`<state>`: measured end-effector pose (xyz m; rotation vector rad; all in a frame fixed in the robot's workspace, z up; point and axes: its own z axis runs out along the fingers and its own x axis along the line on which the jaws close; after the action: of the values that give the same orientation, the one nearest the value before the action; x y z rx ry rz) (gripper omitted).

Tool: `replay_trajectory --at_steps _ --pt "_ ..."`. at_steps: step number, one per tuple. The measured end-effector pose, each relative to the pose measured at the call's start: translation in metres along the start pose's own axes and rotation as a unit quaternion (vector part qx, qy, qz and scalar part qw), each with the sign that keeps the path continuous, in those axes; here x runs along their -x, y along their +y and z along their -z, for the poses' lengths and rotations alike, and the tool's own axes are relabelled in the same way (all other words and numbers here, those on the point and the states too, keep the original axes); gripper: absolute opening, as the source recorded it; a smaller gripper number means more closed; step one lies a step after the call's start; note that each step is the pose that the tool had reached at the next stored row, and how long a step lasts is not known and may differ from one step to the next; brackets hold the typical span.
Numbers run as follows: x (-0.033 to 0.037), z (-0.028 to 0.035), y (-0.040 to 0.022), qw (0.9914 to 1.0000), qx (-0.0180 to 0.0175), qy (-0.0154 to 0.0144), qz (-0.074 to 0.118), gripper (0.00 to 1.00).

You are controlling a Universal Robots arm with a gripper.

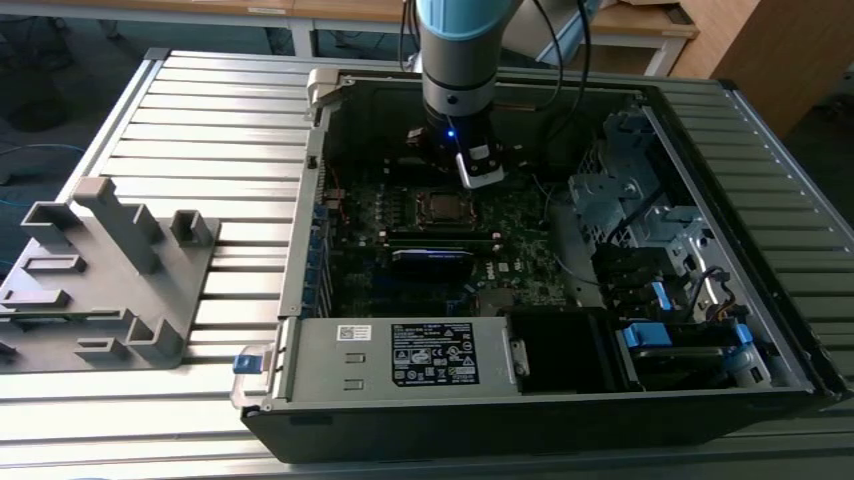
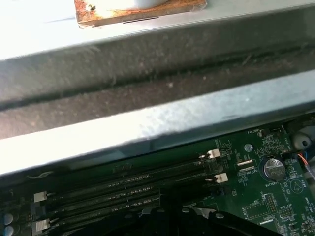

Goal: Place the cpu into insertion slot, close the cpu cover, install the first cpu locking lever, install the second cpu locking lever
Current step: 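Install the first cpu locking lever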

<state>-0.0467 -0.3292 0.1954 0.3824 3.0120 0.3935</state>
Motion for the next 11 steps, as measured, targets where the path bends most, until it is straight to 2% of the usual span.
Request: replay_trajectory --at_steps 11 --pt "0.0012 -0.0008 -0.0005 1.0 -0.0003 -0.0001 0.0 0.11"
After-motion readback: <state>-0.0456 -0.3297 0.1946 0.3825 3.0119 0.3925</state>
